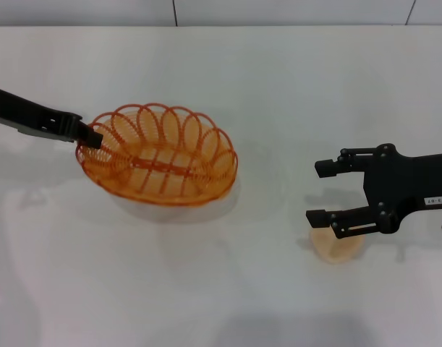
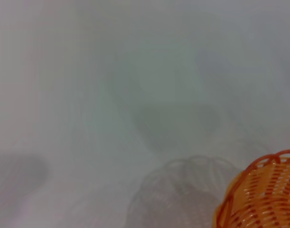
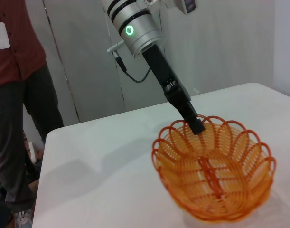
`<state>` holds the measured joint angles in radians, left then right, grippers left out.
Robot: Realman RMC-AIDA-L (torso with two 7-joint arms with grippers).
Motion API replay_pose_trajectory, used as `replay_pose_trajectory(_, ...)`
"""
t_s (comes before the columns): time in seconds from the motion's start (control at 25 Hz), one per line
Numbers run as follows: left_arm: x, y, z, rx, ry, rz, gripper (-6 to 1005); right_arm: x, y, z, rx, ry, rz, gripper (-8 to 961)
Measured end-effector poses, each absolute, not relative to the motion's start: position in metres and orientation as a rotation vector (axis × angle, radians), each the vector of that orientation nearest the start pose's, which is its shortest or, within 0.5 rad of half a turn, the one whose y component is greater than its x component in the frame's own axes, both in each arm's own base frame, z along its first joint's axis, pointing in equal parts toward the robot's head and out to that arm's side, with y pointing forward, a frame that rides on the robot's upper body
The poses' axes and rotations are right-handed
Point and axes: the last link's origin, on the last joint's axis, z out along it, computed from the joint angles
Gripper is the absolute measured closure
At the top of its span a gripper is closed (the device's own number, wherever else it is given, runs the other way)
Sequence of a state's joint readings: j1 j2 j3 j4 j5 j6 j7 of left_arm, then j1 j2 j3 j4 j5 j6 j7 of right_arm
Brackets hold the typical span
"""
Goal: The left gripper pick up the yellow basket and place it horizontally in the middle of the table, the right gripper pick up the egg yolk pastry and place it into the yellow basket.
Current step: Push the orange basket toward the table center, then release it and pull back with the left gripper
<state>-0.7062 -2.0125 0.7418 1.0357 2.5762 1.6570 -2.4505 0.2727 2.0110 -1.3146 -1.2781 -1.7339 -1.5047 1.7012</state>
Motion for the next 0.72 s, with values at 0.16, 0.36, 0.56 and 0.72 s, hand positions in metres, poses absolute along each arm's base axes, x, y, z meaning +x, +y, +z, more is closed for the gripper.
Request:
replay_pose_trajectory(0.16, -0.242, 0.381, 0.066, -2.352, -1.53, 0.029, 902, 0.199, 0.298, 0.018, -2.923, 0.334, 0.51, 157)
replay_pose_trajectory(0.36, -0.242, 0.386, 0.061, -2.326, -1.537, 0.001, 894, 0.199, 0.298, 0.018, -2.922, 0.337, 0.513, 158)
replay_pose_trajectory(0.56, -0.235, 0.395, 0.041, -2.358, -1.546, -0.015, 886, 0.198, 0.297, 0.018, -2.928, 0.333, 0.516, 159)
replay_pose_trajectory(0.72, -0.228, 0.398, 0.026, -2.387, -1.528, -0.005, 880, 0.198, 0.297, 0.018, -2.93, 0.327, 0.517, 160)
